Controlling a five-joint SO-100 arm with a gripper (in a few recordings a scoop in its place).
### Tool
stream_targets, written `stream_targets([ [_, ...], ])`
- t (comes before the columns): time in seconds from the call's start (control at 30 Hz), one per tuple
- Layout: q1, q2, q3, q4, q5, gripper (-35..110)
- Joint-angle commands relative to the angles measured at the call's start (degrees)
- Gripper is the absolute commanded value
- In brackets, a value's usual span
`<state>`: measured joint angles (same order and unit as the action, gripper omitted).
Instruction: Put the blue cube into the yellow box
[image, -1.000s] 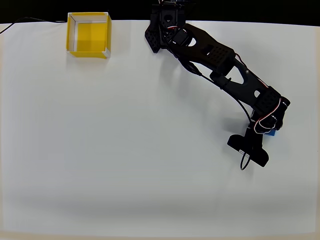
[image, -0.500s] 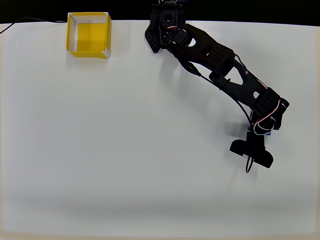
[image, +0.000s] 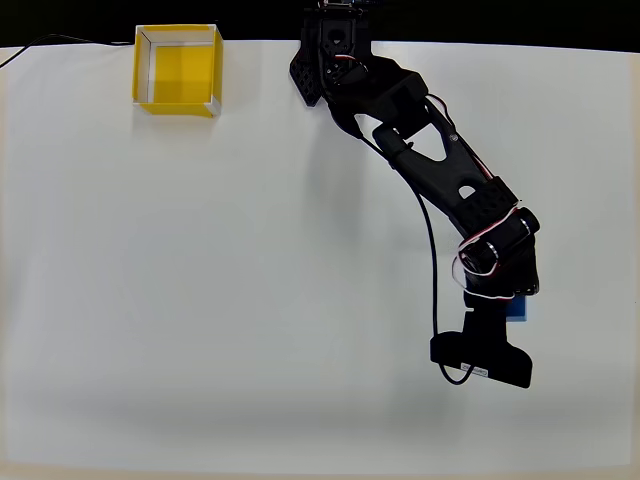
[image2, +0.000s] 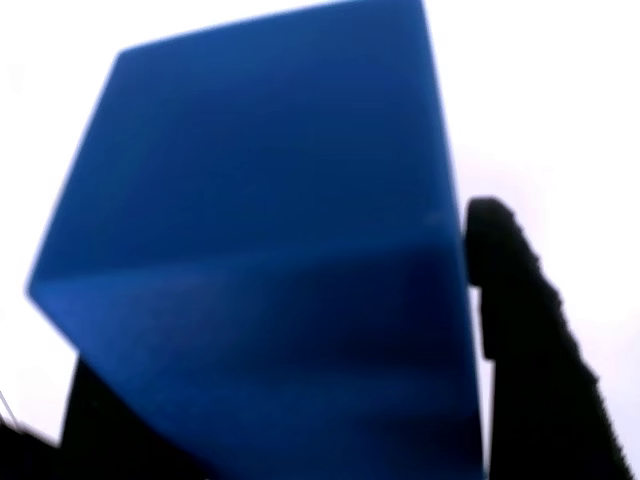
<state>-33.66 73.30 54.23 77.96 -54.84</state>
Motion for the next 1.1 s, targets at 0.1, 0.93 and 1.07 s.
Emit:
stream_targets([
  [0.1,19.2,25.3,12.1,-10.1,-12.7,13],
  [0.93,72.3,45.1,46.3,-24.3,-32.4,14],
  [1.07,79.6,49.9,53.2,-24.5,-32.8,14],
])
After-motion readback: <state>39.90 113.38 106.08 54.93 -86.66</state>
